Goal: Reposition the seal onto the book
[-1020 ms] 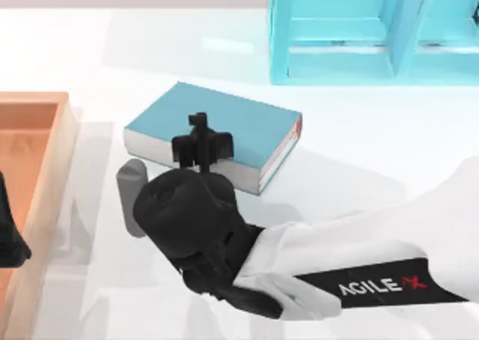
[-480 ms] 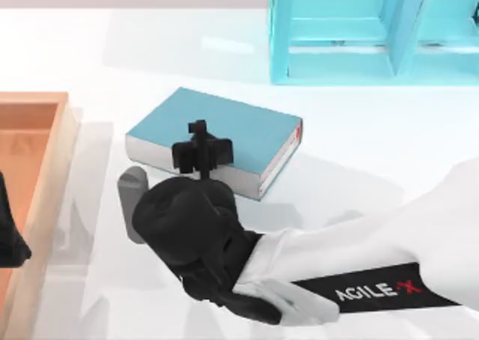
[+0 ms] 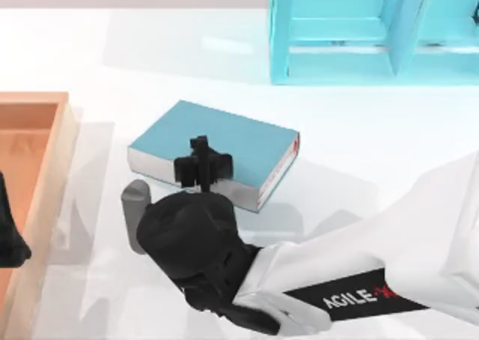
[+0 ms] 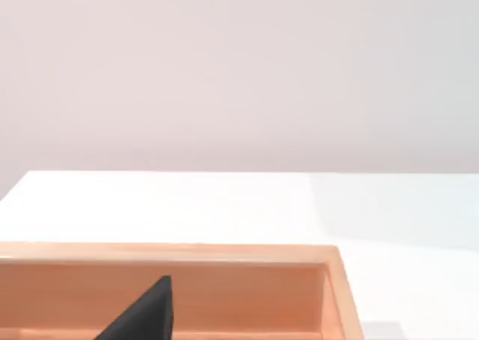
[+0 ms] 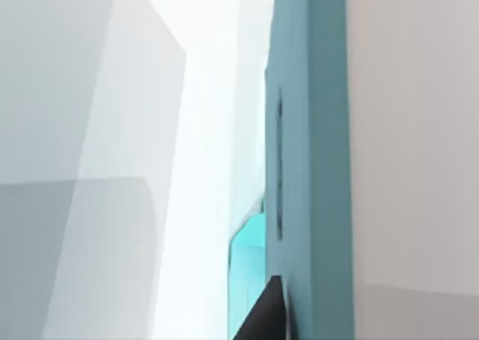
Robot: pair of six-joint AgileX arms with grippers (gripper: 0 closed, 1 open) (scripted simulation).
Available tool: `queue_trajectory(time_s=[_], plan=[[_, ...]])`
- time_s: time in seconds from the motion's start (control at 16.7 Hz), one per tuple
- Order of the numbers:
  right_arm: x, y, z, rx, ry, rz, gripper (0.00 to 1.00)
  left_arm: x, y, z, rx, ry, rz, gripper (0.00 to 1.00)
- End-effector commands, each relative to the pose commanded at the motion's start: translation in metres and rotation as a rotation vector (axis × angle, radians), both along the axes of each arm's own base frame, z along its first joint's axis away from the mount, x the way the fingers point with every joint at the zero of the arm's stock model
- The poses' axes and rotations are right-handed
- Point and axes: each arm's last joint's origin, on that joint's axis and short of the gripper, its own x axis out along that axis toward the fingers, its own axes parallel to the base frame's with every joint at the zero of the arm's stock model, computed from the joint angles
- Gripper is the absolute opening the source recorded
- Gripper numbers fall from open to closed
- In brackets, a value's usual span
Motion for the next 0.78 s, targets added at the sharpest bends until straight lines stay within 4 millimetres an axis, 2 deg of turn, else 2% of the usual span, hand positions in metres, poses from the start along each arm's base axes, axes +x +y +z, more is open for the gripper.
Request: queue_trajectory(time_s=[0.78], plan=[[0.0,0.0,0.0,0.0,0.0,0.0,0.98,0.0,0.0,0.0,0.0,0.0,0.0,1.0]])
